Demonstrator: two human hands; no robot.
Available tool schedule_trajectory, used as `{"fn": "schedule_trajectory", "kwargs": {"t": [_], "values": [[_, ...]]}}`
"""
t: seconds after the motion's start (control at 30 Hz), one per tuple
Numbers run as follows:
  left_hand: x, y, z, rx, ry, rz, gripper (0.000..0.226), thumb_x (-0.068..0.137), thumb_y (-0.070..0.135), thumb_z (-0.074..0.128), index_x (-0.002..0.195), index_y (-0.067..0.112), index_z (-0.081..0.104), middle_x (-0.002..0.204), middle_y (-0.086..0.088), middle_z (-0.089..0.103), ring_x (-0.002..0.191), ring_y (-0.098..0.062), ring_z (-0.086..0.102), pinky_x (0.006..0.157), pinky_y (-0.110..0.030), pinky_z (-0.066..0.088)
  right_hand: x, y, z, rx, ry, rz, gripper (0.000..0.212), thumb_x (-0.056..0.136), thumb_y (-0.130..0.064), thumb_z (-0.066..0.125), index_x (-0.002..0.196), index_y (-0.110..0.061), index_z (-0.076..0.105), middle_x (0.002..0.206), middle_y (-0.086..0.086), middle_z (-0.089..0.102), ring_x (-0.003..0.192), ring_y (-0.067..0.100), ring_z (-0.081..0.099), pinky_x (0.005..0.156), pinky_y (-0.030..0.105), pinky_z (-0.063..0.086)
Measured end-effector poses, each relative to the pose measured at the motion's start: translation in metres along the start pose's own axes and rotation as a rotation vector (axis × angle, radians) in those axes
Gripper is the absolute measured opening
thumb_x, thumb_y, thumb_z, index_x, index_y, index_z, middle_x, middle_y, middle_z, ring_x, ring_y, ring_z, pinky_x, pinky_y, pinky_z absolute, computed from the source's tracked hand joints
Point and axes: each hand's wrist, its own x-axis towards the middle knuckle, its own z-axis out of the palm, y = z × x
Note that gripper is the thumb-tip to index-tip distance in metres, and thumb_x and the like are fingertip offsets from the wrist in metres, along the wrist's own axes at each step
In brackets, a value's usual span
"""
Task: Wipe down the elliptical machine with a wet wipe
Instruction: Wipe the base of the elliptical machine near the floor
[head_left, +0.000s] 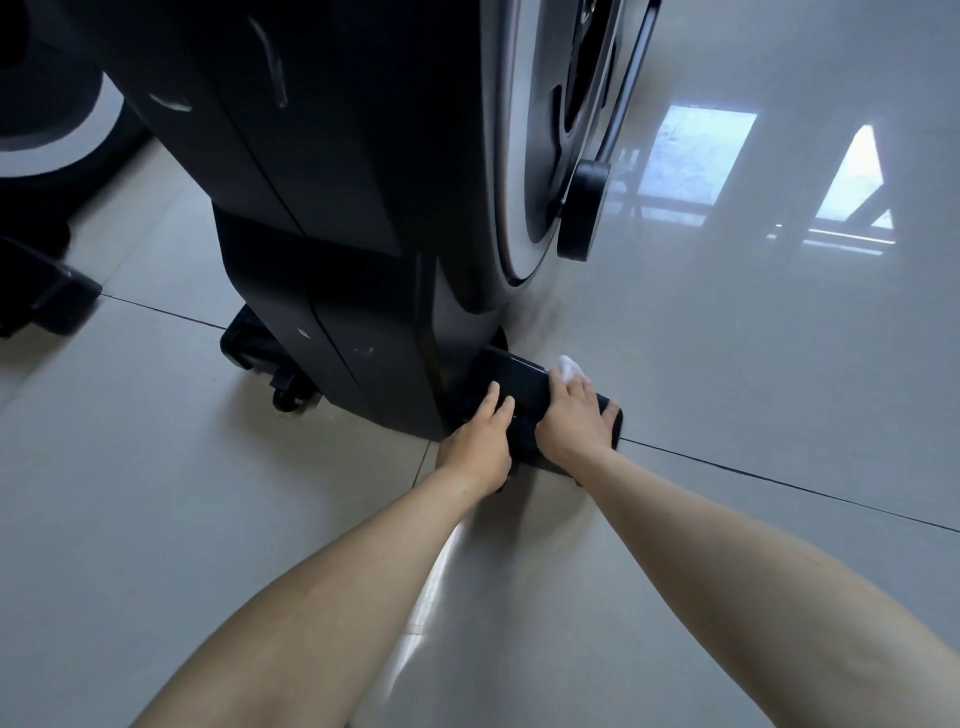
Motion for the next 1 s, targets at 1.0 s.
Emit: {"fn": "schedule_trajectory", "kwargs": {"t": [1.0], "values": [[0.021,-0.025,-0.002,-0.088,0.081,0.049,0.065,0.095,0.019,0.039,0.158,0.033,0.027,0.169,0.015,0.014,0.135,-0.026,0.051,0.098,-0.046,0.052,0.040,-0.045,0.003,0.047,-0.091,-0.293,0.066,0.097,-0.014,0.043,0.159,-0.030,0.028,0.166,-0.005,0.023,0.155,0.015,0.004,0.115,0.071,-0.008]]}}
